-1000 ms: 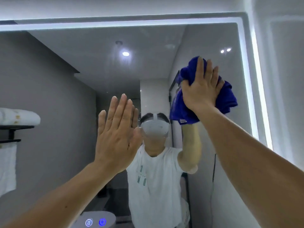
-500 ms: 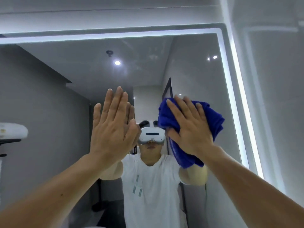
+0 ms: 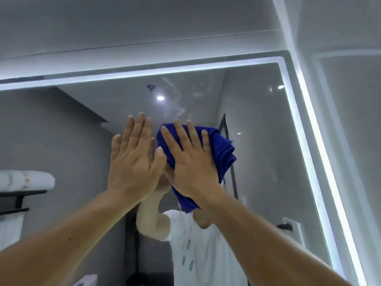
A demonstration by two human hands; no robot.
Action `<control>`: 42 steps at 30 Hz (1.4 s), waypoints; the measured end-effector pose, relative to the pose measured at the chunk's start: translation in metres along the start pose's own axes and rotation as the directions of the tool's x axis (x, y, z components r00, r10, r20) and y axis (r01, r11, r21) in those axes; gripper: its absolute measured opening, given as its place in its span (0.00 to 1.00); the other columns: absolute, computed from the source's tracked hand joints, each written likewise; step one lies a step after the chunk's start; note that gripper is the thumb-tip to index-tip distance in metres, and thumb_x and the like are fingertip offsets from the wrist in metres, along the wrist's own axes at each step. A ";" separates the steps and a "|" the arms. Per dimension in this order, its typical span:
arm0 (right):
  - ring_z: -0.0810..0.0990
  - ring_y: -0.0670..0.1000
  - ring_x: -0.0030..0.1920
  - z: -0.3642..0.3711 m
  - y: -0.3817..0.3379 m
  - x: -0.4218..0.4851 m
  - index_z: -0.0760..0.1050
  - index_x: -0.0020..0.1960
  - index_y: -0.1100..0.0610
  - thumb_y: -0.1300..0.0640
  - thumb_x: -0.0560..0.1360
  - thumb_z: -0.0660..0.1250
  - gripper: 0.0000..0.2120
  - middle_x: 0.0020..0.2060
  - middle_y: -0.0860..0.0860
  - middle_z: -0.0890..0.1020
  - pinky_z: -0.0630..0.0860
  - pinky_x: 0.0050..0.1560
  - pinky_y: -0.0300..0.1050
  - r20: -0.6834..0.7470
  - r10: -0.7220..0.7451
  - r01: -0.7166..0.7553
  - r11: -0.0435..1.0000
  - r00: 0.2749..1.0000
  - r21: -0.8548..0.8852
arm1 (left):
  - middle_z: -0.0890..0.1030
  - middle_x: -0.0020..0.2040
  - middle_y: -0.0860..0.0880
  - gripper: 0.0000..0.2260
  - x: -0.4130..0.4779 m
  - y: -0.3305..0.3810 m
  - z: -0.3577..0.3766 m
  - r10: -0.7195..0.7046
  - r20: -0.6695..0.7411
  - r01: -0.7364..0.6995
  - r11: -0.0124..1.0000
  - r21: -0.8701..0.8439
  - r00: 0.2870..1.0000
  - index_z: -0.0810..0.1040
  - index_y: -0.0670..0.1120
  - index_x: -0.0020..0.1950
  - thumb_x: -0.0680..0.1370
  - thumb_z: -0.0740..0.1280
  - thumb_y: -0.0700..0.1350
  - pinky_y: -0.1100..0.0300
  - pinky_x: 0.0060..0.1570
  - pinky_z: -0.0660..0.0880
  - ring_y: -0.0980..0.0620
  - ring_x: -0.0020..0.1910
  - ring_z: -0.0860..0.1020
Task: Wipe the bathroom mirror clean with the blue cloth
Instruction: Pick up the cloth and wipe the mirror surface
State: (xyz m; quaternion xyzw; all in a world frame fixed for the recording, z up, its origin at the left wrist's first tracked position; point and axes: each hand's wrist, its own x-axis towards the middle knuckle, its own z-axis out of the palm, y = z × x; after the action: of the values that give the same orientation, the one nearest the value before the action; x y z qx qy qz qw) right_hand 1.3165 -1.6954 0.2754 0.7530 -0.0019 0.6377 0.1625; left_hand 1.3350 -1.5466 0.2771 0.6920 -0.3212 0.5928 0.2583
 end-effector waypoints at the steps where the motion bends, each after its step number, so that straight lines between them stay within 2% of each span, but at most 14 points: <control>1: 0.41 0.55 0.78 0.001 -0.001 -0.015 0.43 0.79 0.46 0.42 0.81 0.54 0.32 0.79 0.50 0.47 0.39 0.75 0.59 0.019 -0.035 0.035 0.999 0.999 0.000 | 0.39 0.80 0.56 0.32 -0.002 0.002 -0.002 0.002 0.004 -0.002 1.000 0.009 1.000 0.42 0.51 0.80 0.77 0.41 0.59 0.55 0.76 0.36 0.62 0.75 0.33; 4: 0.45 0.54 0.79 -0.004 0.023 -0.026 0.46 0.79 0.46 0.42 0.82 0.52 0.29 0.79 0.49 0.52 0.40 0.76 0.58 0.041 -0.091 0.091 0.996 0.995 -0.004 | 0.39 0.80 0.57 0.31 -0.002 0.007 -0.008 -0.003 0.005 0.003 1.000 0.014 1.000 0.42 0.51 0.80 0.78 0.43 0.57 0.56 0.76 0.35 0.63 0.75 0.33; 6: 0.46 0.55 0.79 -0.015 0.054 -0.011 0.45 0.79 0.47 0.41 0.83 0.48 0.28 0.79 0.49 0.51 0.39 0.76 0.57 -0.001 0.044 -0.044 0.999 0.999 -0.029 | 0.38 0.79 0.57 0.31 0.003 0.007 -0.013 0.013 0.002 -0.013 1.000 0.012 1.000 0.41 0.52 0.80 0.78 0.44 0.56 0.57 0.75 0.34 0.64 0.75 0.32; 9: 0.45 0.57 0.78 -0.031 0.097 0.028 0.42 0.79 0.48 0.40 0.82 0.45 0.29 0.79 0.51 0.49 0.40 0.74 0.59 -0.053 0.317 -0.318 0.948 0.947 -0.015 | 0.36 0.79 0.58 0.30 0.016 0.004 -0.020 0.062 0.000 -0.062 0.998 0.002 0.998 0.41 0.52 0.80 0.79 0.44 0.57 0.58 0.75 0.33 0.64 0.74 0.31; 14: 0.43 0.58 0.78 -0.039 0.096 0.113 0.41 0.79 0.48 0.39 0.81 0.46 0.31 0.79 0.52 0.47 0.40 0.73 0.62 -0.038 0.429 -0.429 0.903 0.902 0.021 | 0.39 0.79 0.58 0.30 0.041 -0.013 -0.027 0.124 -0.049 -0.125 0.992 -0.031 0.991 0.42 0.52 0.80 0.79 0.43 0.58 0.58 0.75 0.34 0.64 0.75 0.33; 18: 0.42 0.58 0.78 -0.032 0.058 0.149 0.40 0.79 0.47 0.35 0.79 0.45 0.33 0.79 0.52 0.45 0.39 0.74 0.61 -0.039 0.317 -0.317 0.948 0.948 -0.004 | 0.40 0.80 0.57 0.31 0.060 -0.026 -0.024 0.135 -0.076 -0.139 0.989 -0.043 0.988 0.43 0.52 0.80 0.77 0.41 0.59 0.61 0.73 0.31 0.63 0.76 0.34; 22: 0.44 0.54 0.78 -0.013 0.016 0.103 0.41 0.78 0.44 0.37 0.80 0.46 0.30 0.79 0.48 0.47 0.37 0.75 0.55 -0.014 0.004 -0.004 1.000 1.000 -0.003 | 0.39 0.80 0.57 0.31 0.069 -0.030 -0.014 0.116 -0.076 -0.120 0.992 -0.044 0.990 0.42 0.52 0.79 0.77 0.39 0.59 0.60 0.74 0.32 0.63 0.75 0.33; 24: 0.46 0.52 0.78 -0.012 0.018 0.068 0.44 0.79 0.44 0.37 0.81 0.46 0.29 0.79 0.48 0.51 0.38 0.76 0.54 0.053 -0.136 0.136 0.991 0.989 -0.004 | 0.40 0.80 0.57 0.32 0.073 -0.030 -0.011 0.111 -0.070 -0.114 0.992 -0.048 0.991 0.42 0.52 0.80 0.77 0.40 0.59 0.57 0.75 0.34 0.63 0.75 0.34; 26: 0.47 0.50 0.78 -0.020 0.045 0.055 0.44 0.79 0.44 0.38 0.81 0.47 0.29 0.79 0.46 0.52 0.38 0.75 0.51 0.060 -0.171 0.173 0.984 0.983 -0.036 | 0.41 0.80 0.56 0.30 0.075 -0.030 -0.010 0.109 -0.074 -0.113 0.992 -0.062 0.991 0.43 0.51 0.80 0.78 0.42 0.57 0.55 0.76 0.37 0.63 0.75 0.34; 29: 0.49 0.52 0.78 -0.039 0.097 0.084 0.43 0.79 0.45 0.38 0.81 0.48 0.30 0.79 0.48 0.51 0.41 0.75 0.53 -0.013 0.076 -0.077 0.992 0.997 -0.101 | 0.39 0.80 0.56 0.29 0.076 -0.032 -0.013 0.116 -0.068 -0.120 0.991 -0.065 0.991 0.41 0.53 0.79 0.79 0.44 0.56 0.55 0.76 0.37 0.63 0.75 0.33; 32: 0.48 0.55 0.78 -0.055 0.117 0.140 0.43 0.79 0.48 0.38 0.80 0.49 0.32 0.79 0.51 0.50 0.45 0.75 0.59 -0.050 0.384 -0.386 0.921 0.922 -0.045 | 0.39 0.79 0.58 0.28 0.076 -0.037 -0.021 0.129 -0.072 -0.133 0.989 -0.059 0.989 0.39 0.55 0.76 0.78 0.44 0.56 0.58 0.75 0.34 0.64 0.75 0.32; 34: 0.42 0.56 0.78 -0.053 0.107 0.173 0.40 0.79 0.47 0.37 0.80 0.48 0.33 0.79 0.51 0.45 0.41 0.75 0.61 -0.017 0.438 -0.438 0.899 0.899 -0.002 | 0.39 0.79 0.58 0.28 0.077 -0.042 -0.025 0.130 -0.087 -0.136 0.989 -0.060 0.988 0.39 0.55 0.76 0.78 0.44 0.56 0.59 0.74 0.33 0.64 0.75 0.33; 39: 0.42 0.56 0.78 -0.028 0.043 0.203 0.41 0.79 0.48 0.39 0.80 0.47 0.32 0.79 0.50 0.45 0.41 0.74 0.59 -0.010 0.154 -0.154 0.988 0.988 -0.019 | 0.39 0.79 0.58 0.30 0.080 -0.052 -0.026 0.116 -0.115 -0.123 0.991 -0.048 0.987 0.42 0.54 0.79 0.77 0.41 0.58 0.64 0.72 0.30 0.65 0.74 0.33; 42: 0.42 0.52 0.78 -0.013 0.010 0.176 0.42 0.79 0.46 0.40 0.81 0.48 0.30 0.79 0.47 0.45 0.39 0.76 0.57 0.014 -0.055 0.055 0.998 0.998 0.004 | 0.40 0.80 0.57 0.30 0.081 -0.048 -0.021 0.102 -0.120 -0.108 0.993 -0.046 0.988 0.42 0.52 0.80 0.78 0.43 0.58 0.66 0.70 0.28 0.65 0.75 0.33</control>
State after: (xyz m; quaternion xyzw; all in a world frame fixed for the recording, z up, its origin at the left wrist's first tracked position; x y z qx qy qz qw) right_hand 1.3353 -1.6653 0.4488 0.7573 0.0188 0.6277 0.1789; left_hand 1.3650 -1.5105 0.3612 0.6311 -0.3570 0.6364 0.2632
